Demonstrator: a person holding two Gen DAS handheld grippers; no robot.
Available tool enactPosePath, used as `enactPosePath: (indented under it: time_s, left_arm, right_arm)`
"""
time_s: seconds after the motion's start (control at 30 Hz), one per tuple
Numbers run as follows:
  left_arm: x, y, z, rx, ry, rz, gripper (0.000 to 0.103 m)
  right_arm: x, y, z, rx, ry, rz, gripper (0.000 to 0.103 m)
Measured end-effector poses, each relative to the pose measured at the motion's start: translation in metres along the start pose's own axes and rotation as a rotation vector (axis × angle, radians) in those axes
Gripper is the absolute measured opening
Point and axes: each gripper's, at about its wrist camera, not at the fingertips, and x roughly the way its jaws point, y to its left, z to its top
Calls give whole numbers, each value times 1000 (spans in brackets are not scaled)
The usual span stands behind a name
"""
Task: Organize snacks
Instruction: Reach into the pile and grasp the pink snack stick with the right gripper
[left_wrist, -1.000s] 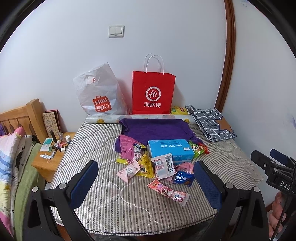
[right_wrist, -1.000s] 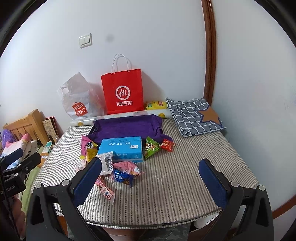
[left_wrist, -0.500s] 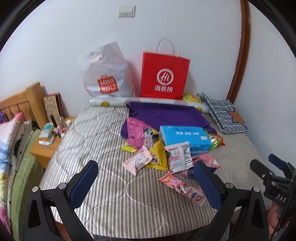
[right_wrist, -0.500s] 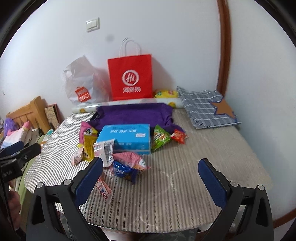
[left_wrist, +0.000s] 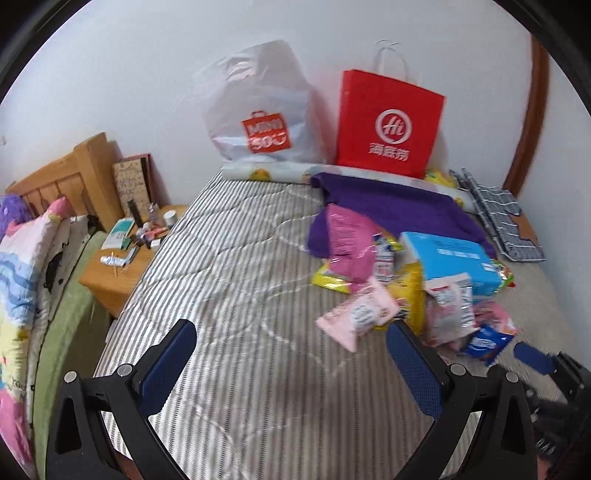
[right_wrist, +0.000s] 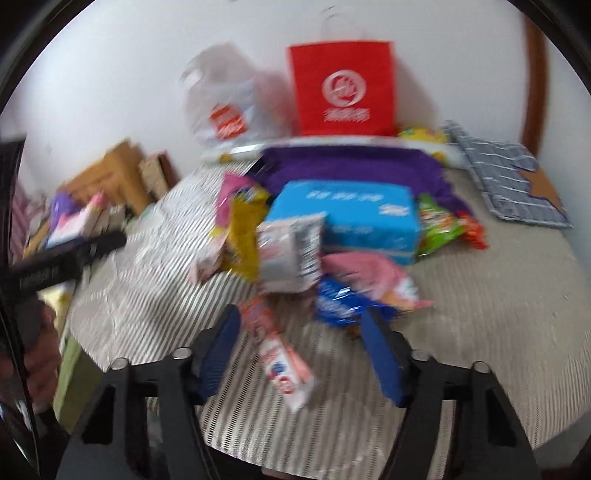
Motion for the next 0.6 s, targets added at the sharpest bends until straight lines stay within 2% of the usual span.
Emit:
enactPosePath:
  time_s: [0.17,0.47,0.5,0.6]
  left_arm:
    - [16,22,1,-39,28,-20,103]
    - [37,31,0,-41,55,-47,103]
    - [39,31,0,-39,58,-54,103]
    - [47,24,-1,-26,67,-71,103]
  right_arm:
    - [31,14,-1,-31,74,40,47]
    - [71,34,-6,-113,158,23,42]
    - [70,36,-7,-130,141,10,40]
    - [68,39,-11,-169,126,5,23]
